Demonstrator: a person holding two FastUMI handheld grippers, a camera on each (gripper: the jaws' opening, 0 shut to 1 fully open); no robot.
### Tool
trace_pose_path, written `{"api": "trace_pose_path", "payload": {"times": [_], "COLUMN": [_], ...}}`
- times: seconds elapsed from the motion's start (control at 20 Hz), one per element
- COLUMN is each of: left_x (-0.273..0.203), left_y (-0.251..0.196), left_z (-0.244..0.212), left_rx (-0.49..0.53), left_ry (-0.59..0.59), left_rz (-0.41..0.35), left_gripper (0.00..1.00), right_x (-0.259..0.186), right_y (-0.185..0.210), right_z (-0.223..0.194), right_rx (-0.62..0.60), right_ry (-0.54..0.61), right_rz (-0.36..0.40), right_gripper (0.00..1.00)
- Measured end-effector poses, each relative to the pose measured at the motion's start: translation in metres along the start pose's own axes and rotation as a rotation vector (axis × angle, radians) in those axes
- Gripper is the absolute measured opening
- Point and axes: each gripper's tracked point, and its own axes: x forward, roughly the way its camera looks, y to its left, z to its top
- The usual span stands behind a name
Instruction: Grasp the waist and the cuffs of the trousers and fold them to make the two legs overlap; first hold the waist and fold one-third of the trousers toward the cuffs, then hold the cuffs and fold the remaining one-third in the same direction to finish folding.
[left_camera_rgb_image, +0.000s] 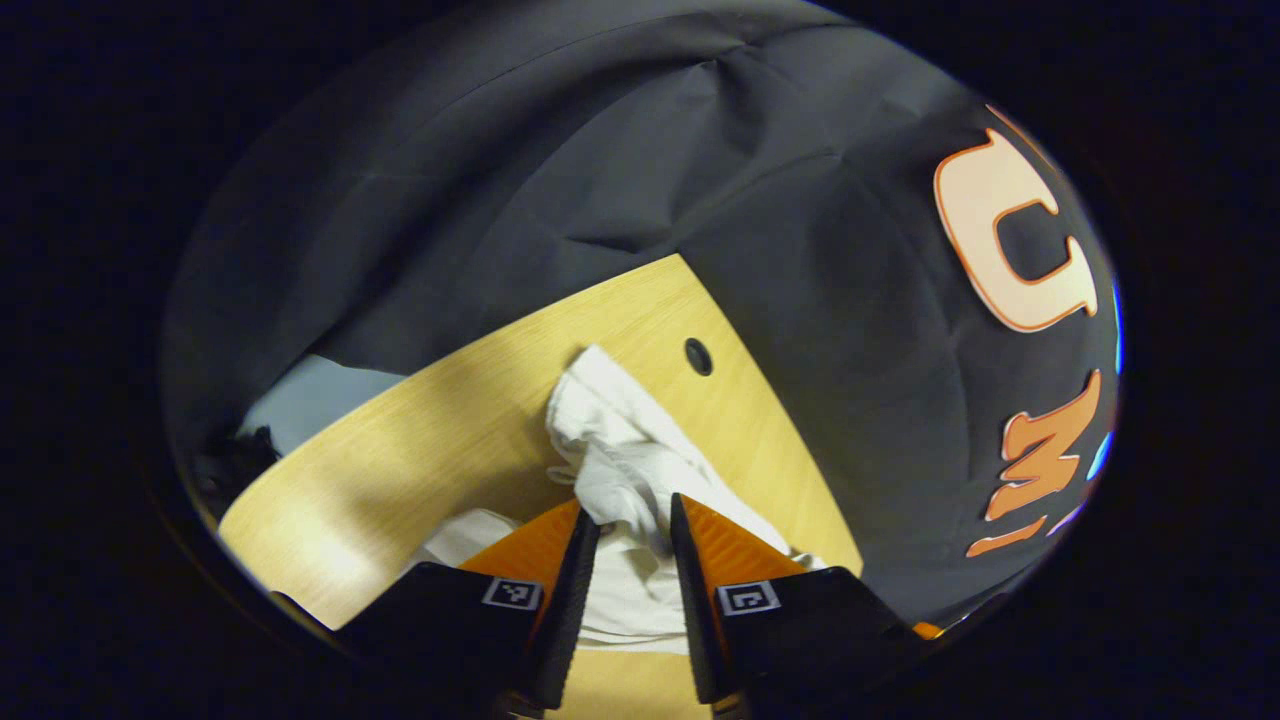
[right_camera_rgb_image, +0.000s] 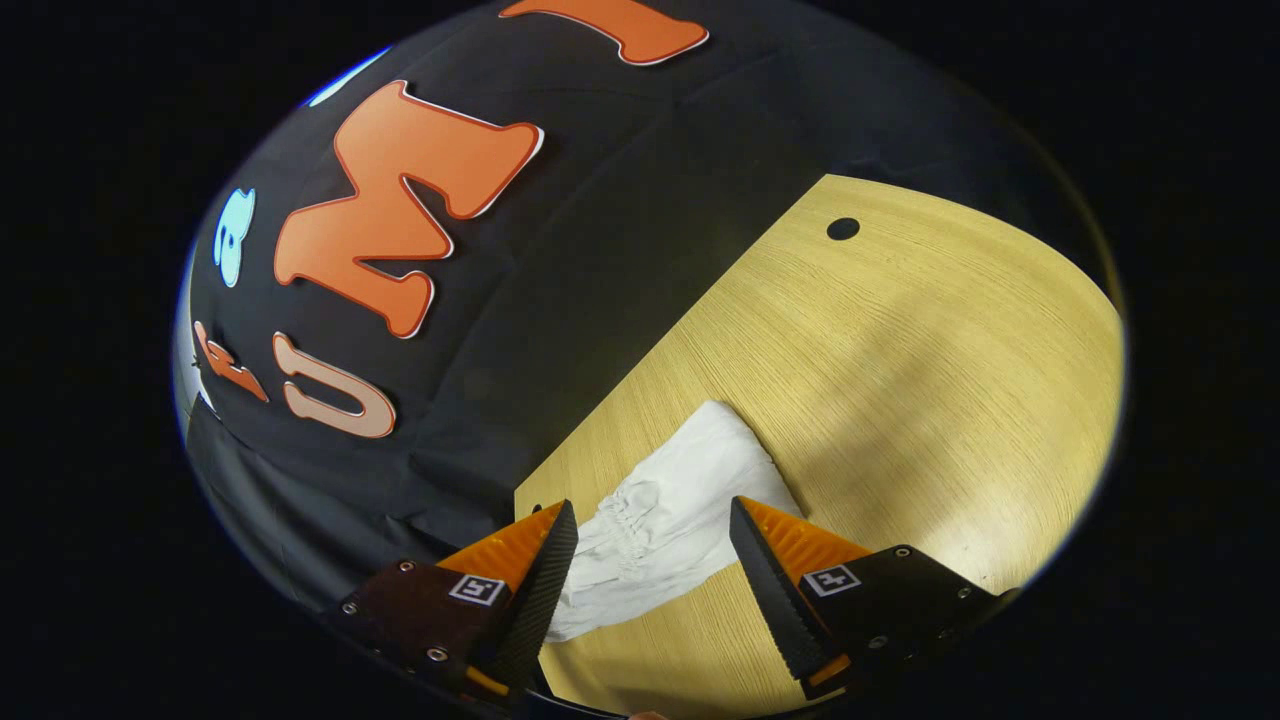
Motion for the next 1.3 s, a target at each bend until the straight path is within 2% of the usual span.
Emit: {"api": "trace_pose_path", "payload": {"times": [0.1,0.2,0.3,0.35,0.5,0.65,0.7,0.75,0.9,0.95,1.1,1.3], "left_x": [0.004,0.016,0.029,0.031,0.037,0.034,0.025,0.020,-0.007,-0.015,-0.029,-0.043], "left_y": [0.007,0.014,0.028,0.028,0.037,0.023,0.016,0.001,-0.029,-0.042,-0.096,-0.159], "left_z": [-0.007,-0.011,-0.018,-0.020,-0.027,-0.023,-0.011,-0.007,0.004,0.006,0.008,-0.010], "left_rx": [0.029,0.103,0.176,0.202,0.214,0.175,0.155,0.128,0.137,0.152,0.185,0.278], "left_ry": [0.057,0.105,0.167,0.172,0.189,0.160,0.112,0.087,0.040,0.025,-0.002,-0.022], "left_rz": [-0.020,-0.020,0.032,0.034,0.078,0.020,0.013,-0.031,-0.081,-0.096,-0.164,-0.195], "left_gripper": [0.70,0.88,1.00,1.00,0.55,0.10,0.09,0.07,0.07,0.05,0.06,0.06], "right_x": [0.001,0.003,0.005,0.007,0.009,0.009,0.009,0.009,0.008,0.008,0.005,-0.002], "right_y": [-0.001,-0.001,0.002,0.004,0.009,0.010,0.010,0.009,0.011,0.012,0.012,0.004], "right_z": [-0.004,-0.009,-0.015,-0.016,-0.018,-0.017,-0.017,-0.018,-0.015,-0.013,-0.007,0.000], "right_rx": [-0.003,-0.009,-0.005,0.000,0.011,0.006,0.004,0.003,0.006,0.005,-0.017,-0.116], "right_ry": [0.008,0.014,0.021,0.020,0.010,0.000,0.000,0.002,0.002,0.001,-0.015,-0.026], "right_rz": [-0.012,-0.027,-0.034,-0.036,-0.042,-0.045,-0.045,-0.047,-0.034,-0.026,-0.014,-0.021], "right_gripper": [0.93,0.93,0.93,0.93,0.93,0.93,0.93,0.93,0.93,0.93,0.93,0.92]}}
